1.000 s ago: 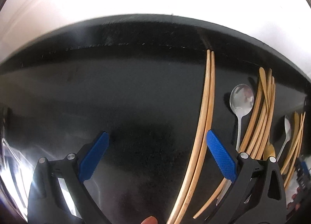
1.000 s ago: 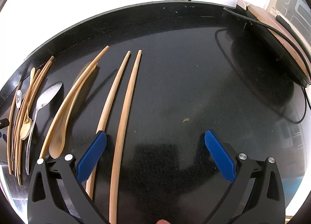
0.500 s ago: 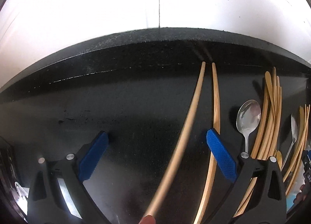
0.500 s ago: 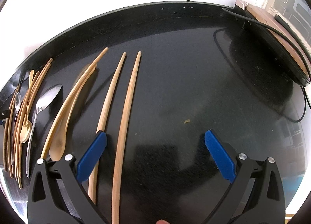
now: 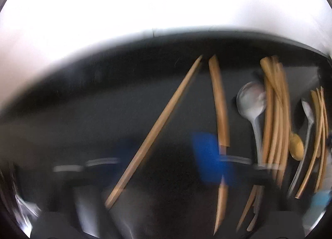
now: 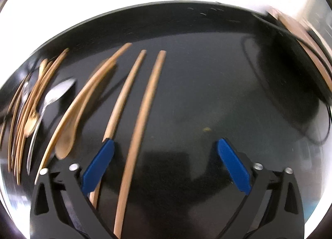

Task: Organize utensils
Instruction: 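Close the right gripper on a chopstick while the left gripper grasps another, then carry both held chopsticks over the clear plastic bin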

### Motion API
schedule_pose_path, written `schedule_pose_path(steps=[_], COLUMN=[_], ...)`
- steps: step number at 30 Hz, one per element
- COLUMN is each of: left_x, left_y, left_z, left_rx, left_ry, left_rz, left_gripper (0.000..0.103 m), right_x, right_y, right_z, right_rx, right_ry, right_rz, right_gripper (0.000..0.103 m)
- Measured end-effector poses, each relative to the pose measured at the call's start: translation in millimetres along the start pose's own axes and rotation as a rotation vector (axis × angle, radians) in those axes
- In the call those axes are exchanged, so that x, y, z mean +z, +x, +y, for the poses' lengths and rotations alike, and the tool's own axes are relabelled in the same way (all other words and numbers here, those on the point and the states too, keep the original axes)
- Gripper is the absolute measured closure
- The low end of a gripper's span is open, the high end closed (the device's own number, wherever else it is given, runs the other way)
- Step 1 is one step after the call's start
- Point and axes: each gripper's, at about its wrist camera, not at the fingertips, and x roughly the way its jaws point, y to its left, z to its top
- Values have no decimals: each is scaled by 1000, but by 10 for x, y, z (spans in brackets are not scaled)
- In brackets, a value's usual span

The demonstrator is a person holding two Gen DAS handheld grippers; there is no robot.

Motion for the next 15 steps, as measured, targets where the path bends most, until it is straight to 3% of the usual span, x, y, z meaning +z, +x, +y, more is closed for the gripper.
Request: schedule_pose_path(steps=[1,3,4,7,13,15], left_x=[11,31,56,94,173,-194], left_y=[-17,-75,-117,-382,-1249,-1506], left_z=[-88,-191,-192,-84,213,84], left_rx=[37,-1,-52,-82,-124,-132], left_ry=[51,90,72,19,-45,-76], left_rz=[-13,-16,10,-12,-160,-206], left_gripper=[93,97,98,98,98,98], right_x=[4,-36,-56,-74,164,198], right_y=[-13,-31,-55,-172,-962,-1130], right_z=[55,101,75,-140,-258,-227], right_rx=[-47,-33,2,78,133,192], right_ry=[-27,-54,-33,89,86,99], right_rz=[6,2,20,45,-154,-176], right_gripper=[95,96,96,96,96,96])
